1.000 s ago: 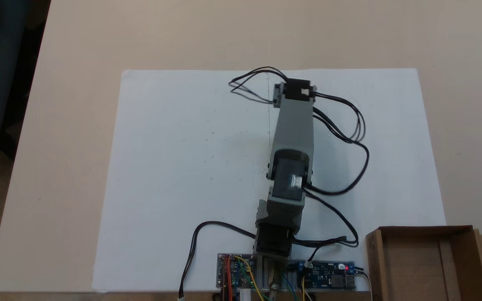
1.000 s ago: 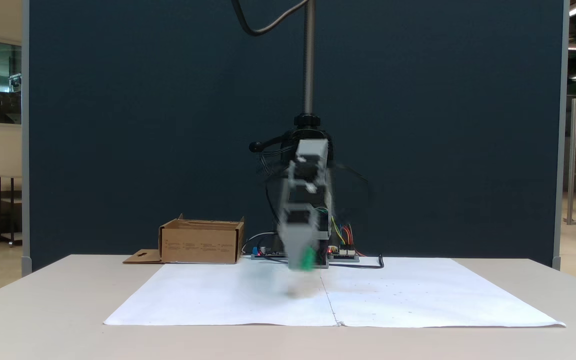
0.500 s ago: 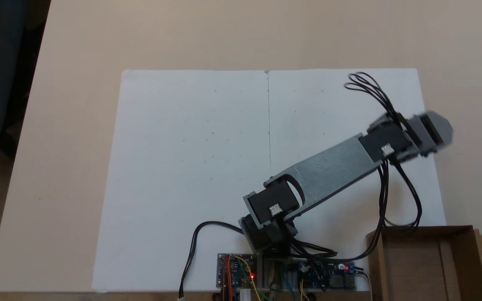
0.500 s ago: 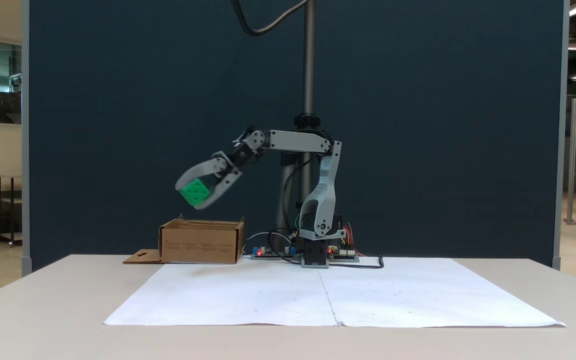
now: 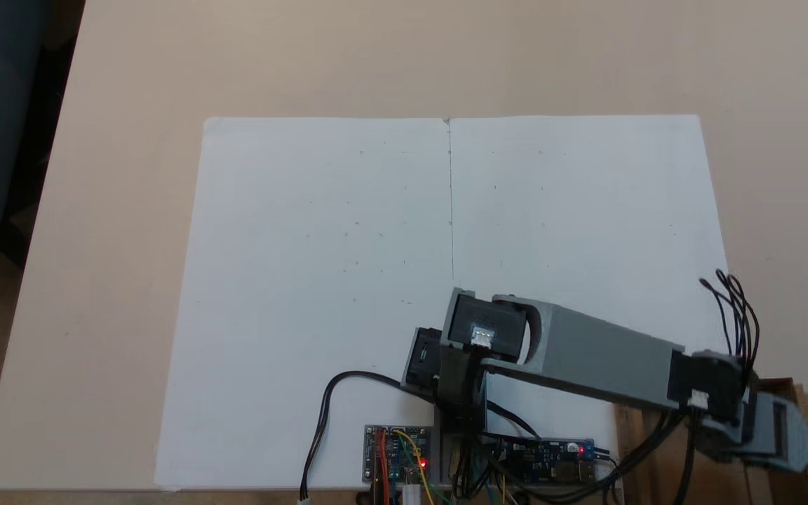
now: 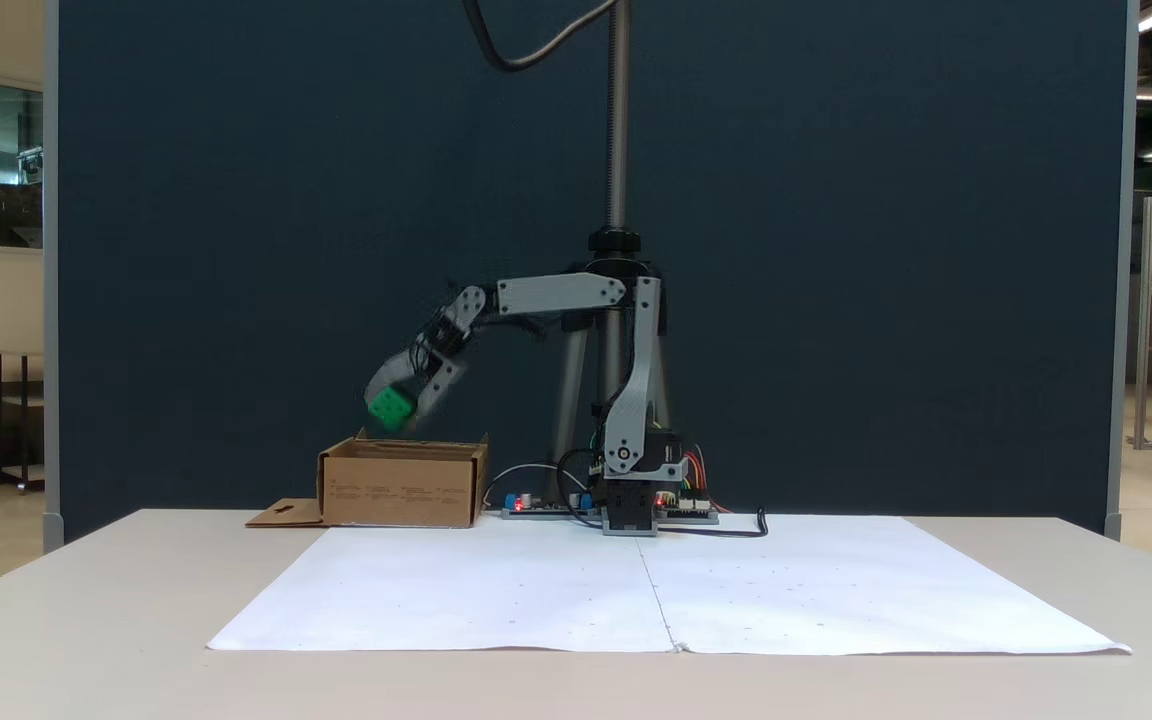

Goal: Grasp a green dice and put it in the bin.

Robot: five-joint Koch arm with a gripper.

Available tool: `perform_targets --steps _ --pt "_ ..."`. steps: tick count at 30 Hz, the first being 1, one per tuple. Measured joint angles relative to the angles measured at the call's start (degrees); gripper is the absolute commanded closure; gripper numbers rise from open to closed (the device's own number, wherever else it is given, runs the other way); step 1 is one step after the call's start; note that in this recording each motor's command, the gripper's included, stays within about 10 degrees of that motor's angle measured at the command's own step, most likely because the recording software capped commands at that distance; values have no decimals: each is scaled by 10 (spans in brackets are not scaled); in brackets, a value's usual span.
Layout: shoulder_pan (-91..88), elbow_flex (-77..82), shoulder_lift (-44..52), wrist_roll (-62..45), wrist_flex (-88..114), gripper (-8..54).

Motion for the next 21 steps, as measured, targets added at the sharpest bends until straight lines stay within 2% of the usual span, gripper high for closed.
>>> perform_targets --steps 2,3,5,7,9,21 --pt "-1 0 -17 -18 0 334" --pt "0 -1 -22 -25 0 298" --pt "1 0 -37 -31 0 155" --pt "2 -2 -43 -32 0 125" --pt "-1 -4 -46 -32 0 109" --pt "-62 -44 -33 -21 0 109"
